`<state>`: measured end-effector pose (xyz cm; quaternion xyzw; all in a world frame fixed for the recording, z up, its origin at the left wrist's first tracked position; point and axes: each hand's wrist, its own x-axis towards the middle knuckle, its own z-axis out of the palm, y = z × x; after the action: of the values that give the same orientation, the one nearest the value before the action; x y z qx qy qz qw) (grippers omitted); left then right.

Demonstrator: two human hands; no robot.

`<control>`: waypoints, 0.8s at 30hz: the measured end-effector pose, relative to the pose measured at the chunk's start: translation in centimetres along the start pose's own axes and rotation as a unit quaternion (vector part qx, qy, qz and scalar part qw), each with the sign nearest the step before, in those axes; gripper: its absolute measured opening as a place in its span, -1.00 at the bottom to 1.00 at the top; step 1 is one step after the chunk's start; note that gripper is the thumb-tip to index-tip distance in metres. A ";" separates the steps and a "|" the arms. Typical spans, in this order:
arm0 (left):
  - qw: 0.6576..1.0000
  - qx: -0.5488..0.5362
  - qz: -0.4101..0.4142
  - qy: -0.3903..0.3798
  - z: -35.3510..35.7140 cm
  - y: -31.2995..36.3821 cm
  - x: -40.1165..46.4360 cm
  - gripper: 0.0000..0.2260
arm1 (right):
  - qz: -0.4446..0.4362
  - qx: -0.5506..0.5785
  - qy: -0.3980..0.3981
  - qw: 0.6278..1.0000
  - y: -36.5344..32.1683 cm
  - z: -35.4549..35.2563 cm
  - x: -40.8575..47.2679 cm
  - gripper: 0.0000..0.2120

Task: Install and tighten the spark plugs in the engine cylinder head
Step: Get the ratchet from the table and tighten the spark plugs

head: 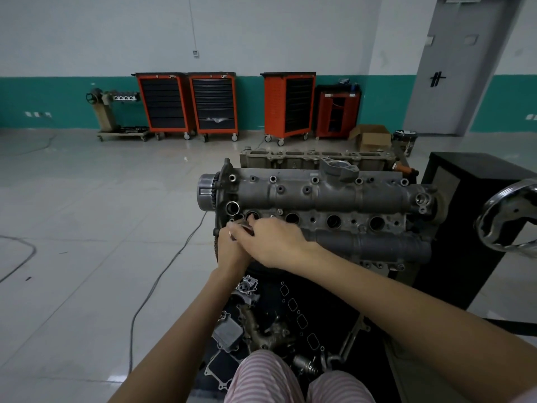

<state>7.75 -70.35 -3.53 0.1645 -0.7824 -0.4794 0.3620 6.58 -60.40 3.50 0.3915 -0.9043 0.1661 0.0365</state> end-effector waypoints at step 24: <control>0.998 0.005 -0.056 -0.020 0.3 0.0 -0.5 -0.70 | 0.170 0.392 -0.225 0.876 -0.2 0.5 -0.1 -0.48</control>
<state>7.86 -69.81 -3.82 0.2004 -0.7815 -0.4980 0.3180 6.84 -60.64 3.06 0.2404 -0.8017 0.4180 -0.3532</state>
